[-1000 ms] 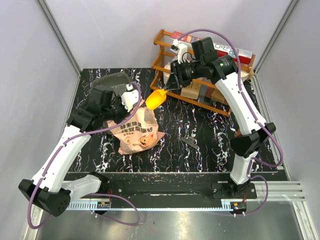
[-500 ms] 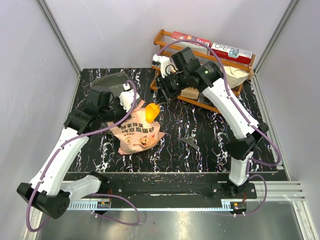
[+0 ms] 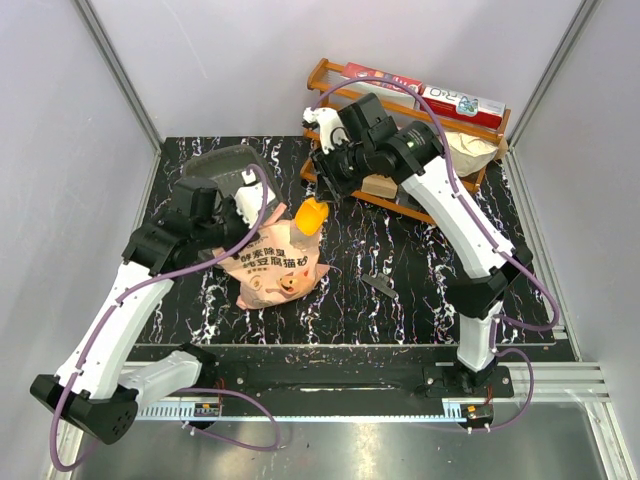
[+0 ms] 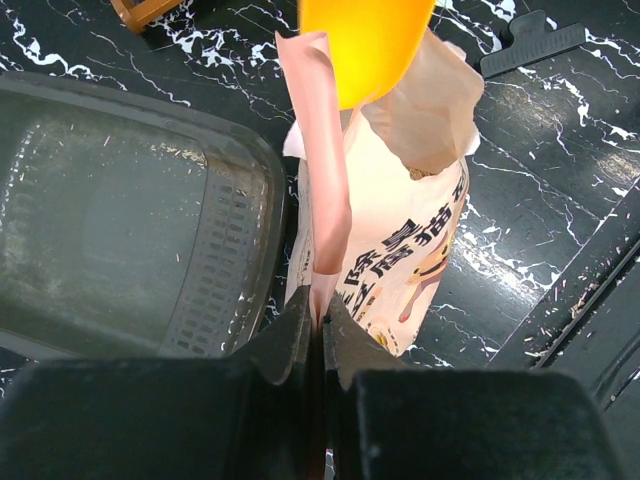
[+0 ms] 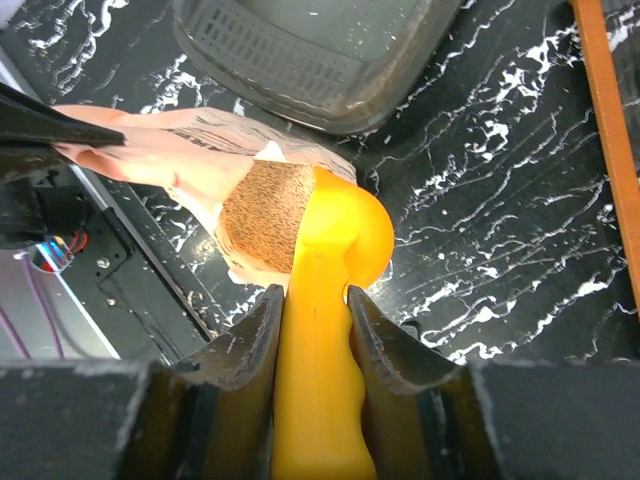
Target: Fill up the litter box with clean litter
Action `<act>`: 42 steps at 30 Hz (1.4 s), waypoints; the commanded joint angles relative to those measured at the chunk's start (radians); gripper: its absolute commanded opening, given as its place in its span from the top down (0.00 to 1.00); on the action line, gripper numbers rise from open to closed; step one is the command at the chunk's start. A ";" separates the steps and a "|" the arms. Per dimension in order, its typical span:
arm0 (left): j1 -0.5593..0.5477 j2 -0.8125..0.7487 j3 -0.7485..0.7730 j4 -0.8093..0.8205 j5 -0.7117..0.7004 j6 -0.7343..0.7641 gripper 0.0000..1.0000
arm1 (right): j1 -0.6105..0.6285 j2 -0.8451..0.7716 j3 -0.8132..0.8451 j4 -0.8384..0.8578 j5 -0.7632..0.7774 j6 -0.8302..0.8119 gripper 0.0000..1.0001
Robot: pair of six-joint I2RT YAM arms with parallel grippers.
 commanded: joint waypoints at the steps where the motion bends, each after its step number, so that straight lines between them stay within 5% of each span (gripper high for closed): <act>1: 0.010 -0.042 0.031 0.113 0.033 -0.021 1.00 | 0.004 -0.082 -0.034 -0.007 0.223 -0.092 1.00; 8: 0.010 -0.073 0.016 0.148 0.111 -0.031 1.00 | 0.014 -0.051 -0.028 -0.028 0.104 -0.096 1.00; 14: 0.006 -0.087 0.001 0.201 0.108 -0.067 1.00 | 0.026 0.029 -0.017 -0.036 -0.162 -0.079 1.00; 23: 0.031 -0.111 -0.045 0.309 0.034 -0.106 1.00 | 0.035 0.056 -0.074 0.068 0.313 0.251 1.00; 33: 0.029 -0.041 0.018 0.331 0.139 -0.157 1.00 | 0.034 0.121 -0.198 0.067 0.292 0.293 1.00; 42: 0.026 -0.039 -0.032 0.369 0.165 -0.124 1.00 | 0.017 0.211 -0.217 0.129 -0.046 0.282 1.00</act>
